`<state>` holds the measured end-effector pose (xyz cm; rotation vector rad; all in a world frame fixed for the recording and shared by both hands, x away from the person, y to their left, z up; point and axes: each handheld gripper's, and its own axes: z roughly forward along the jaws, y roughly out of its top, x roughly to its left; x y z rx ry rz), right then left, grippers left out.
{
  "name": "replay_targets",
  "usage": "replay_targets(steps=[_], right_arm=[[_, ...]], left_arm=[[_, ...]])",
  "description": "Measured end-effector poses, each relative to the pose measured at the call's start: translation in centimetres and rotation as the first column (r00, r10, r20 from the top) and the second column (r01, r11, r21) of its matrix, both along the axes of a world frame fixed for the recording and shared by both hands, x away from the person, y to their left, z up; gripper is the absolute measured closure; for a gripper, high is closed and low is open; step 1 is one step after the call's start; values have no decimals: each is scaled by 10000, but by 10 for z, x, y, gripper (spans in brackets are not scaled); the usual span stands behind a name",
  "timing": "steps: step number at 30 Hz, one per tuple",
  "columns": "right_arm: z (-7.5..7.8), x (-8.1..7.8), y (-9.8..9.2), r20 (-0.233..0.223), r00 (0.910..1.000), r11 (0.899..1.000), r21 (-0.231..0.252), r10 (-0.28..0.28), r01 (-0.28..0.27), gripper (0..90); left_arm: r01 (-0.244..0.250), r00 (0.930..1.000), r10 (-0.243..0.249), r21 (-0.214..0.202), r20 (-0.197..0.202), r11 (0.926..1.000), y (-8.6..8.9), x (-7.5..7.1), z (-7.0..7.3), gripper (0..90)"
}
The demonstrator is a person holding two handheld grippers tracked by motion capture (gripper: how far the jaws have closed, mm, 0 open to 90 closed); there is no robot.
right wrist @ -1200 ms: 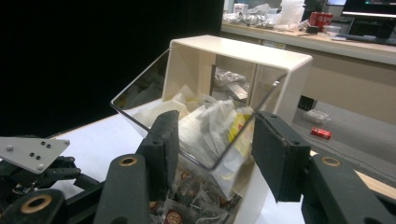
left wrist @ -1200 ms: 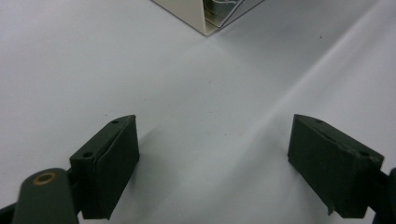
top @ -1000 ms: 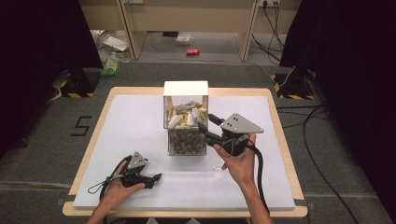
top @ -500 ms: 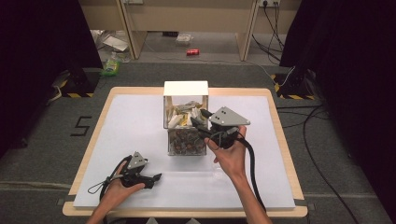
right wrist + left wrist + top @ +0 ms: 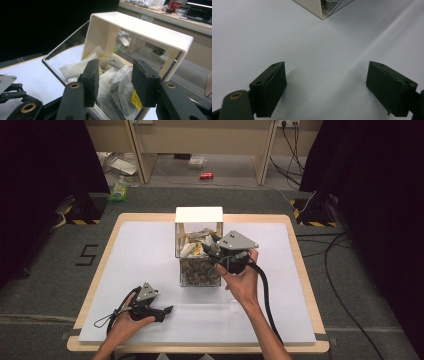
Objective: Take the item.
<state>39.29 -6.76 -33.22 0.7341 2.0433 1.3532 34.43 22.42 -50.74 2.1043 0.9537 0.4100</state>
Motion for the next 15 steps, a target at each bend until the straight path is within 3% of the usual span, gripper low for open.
replay_targets(steps=[4, 11, 15], right_arm=[[-2, 3, 3, -143, 9999, 9999, -159, -6, 4, 605], [-6, 6, 6, -258, 9996, 9988, -489, 80, -93, 808], [-4, 5, 5, -62, 9993, 9988, -334, 360, -362, 884]], left_arm=[[0, 10000, 0, 2, 0, 10000, 0, 0, 0, 155], [-1, 10000, 1, 0, 0, 10000, 0, 0, 0, 155], [2, 10000, -2, 3, -1, 10000, 0, 0, 0, 155]])
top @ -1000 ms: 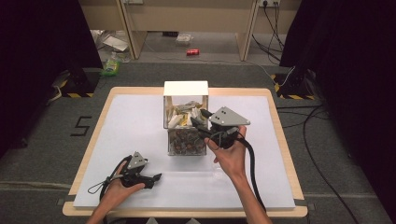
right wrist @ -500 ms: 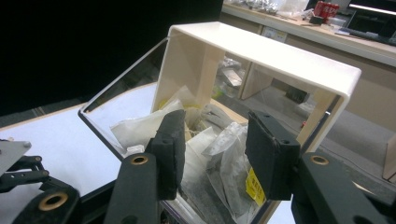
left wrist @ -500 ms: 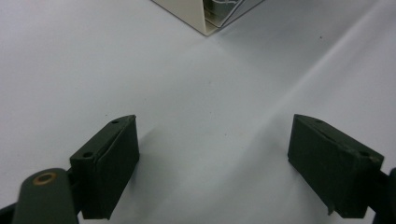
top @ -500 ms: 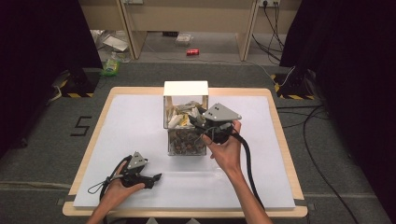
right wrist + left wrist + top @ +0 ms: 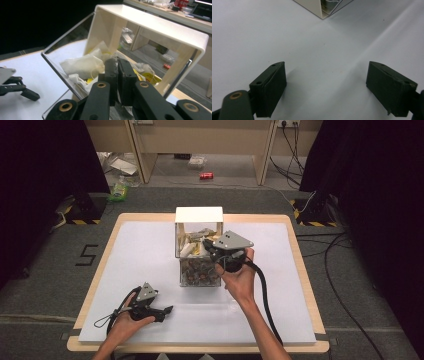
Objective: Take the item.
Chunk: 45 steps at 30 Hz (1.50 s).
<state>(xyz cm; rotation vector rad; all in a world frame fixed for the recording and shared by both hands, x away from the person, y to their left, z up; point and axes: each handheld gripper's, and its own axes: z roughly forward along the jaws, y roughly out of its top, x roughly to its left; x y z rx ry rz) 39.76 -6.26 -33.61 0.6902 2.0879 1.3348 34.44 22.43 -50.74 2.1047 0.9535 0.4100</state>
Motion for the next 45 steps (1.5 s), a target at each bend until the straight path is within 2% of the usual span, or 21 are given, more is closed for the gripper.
replay_targets(steps=[4, 11, 16, 21, 30, 45], right_arm=[[3, -2, -1, 120, 9999, 10000, -2, 38, -38, 891], [9, -5, -5, 198, 9995, 9989, 409, 236, -244, 891], [19, -16, -7, 509, 9978, 9962, 741, 414, -451, 891], [25, -21, -9, 526, 9971, 9937, 947, 546, -594, 891], [32, -28, -15, 540, 9954, 9903, 1101, 795, -850, 891], [43, -54, -36, 945, 9920, 9869, 1304, 831, -951, 890]], left_arm=[[-2, 10000, 2, -4, -1, 10000, 0, 0, 0, 155], [6, 10000, -6, 1, -4, 10000, 0, 0, 0, 155], [3, 10000, -3, 7, -13, 10000, 0, 0, 0, 155], [2, 10000, -2, 6, -12, 10000, 0, 0, 0, 155], [3, 10000, -3, 5, -13, 10000, 0, 0, 0, 155], [-3, 10000, 3, -3, -22, 10000, 0, 0, 0, 155]])
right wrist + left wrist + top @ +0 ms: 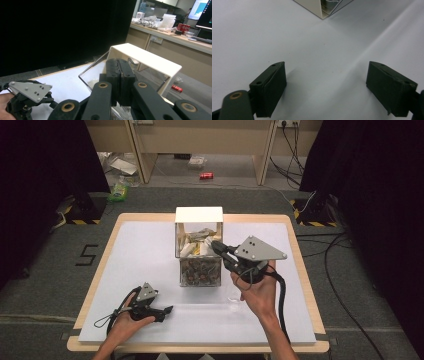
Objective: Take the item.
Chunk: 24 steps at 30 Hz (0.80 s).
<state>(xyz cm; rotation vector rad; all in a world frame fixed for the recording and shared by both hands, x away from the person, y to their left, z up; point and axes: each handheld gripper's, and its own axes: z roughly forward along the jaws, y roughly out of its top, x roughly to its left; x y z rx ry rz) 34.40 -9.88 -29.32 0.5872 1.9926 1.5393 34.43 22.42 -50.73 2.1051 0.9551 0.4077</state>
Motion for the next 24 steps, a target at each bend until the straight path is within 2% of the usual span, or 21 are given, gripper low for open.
replay_targets(steps=[11, 24], right_arm=[[-6, -12, -25, -39, 9995, 9994, 129, -309, 310, 889], [-19, -21, -41, -202, 9985, 9979, 388, -504, 512, 888]], left_arm=[[-1, 10000, 1, 10, 10, 10000, 0, 0, 0, 155], [-6, 10000, 6, 15, 19, 10000, 0, 0, 0, 155]])
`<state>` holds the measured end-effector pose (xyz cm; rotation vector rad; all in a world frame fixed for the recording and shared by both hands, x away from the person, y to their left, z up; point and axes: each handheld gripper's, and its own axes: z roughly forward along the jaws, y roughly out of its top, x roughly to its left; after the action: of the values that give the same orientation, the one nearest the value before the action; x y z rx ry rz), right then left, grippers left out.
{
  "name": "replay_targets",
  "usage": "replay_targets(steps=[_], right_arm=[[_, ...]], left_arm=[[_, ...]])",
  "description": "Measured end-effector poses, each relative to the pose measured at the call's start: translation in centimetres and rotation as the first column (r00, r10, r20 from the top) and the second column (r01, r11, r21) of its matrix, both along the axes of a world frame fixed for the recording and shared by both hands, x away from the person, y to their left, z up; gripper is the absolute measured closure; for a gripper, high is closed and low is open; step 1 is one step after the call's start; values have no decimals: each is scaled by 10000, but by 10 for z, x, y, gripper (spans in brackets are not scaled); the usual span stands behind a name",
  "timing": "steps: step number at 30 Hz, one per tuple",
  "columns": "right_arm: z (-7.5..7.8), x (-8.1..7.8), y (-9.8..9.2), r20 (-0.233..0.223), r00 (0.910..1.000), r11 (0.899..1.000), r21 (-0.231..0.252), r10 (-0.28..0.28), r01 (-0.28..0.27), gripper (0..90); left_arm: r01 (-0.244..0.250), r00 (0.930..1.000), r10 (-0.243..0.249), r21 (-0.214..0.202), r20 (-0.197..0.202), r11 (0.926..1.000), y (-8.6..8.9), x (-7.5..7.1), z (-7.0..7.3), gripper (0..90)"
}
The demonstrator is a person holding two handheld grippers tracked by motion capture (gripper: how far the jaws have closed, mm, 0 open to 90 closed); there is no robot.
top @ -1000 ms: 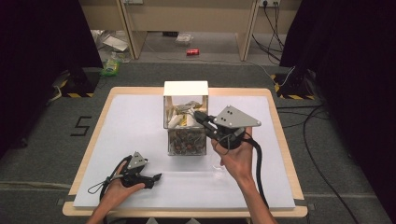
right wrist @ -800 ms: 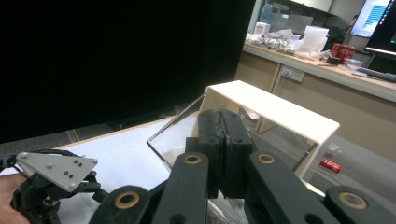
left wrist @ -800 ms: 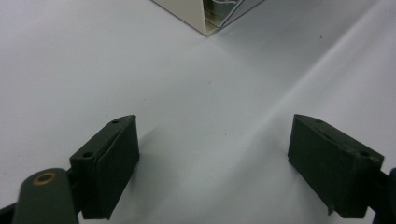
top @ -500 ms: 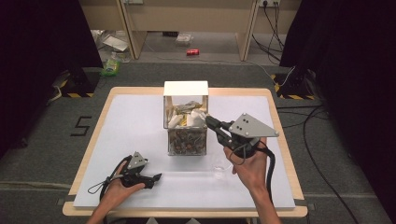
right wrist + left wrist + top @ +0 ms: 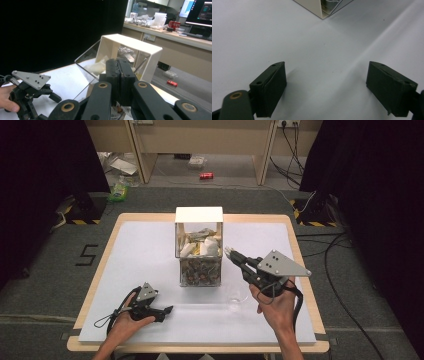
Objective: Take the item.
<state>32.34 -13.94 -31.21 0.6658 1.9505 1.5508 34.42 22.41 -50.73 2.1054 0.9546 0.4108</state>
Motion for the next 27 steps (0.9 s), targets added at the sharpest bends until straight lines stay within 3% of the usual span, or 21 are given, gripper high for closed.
replay_targets(steps=[27], right_arm=[[-28, -6, -12, -607, 9979, 9994, -304, -211, 193, 887]], left_arm=[[12, 10000, -12, -4, -5, 10000, 0, 0, 0, 156]])
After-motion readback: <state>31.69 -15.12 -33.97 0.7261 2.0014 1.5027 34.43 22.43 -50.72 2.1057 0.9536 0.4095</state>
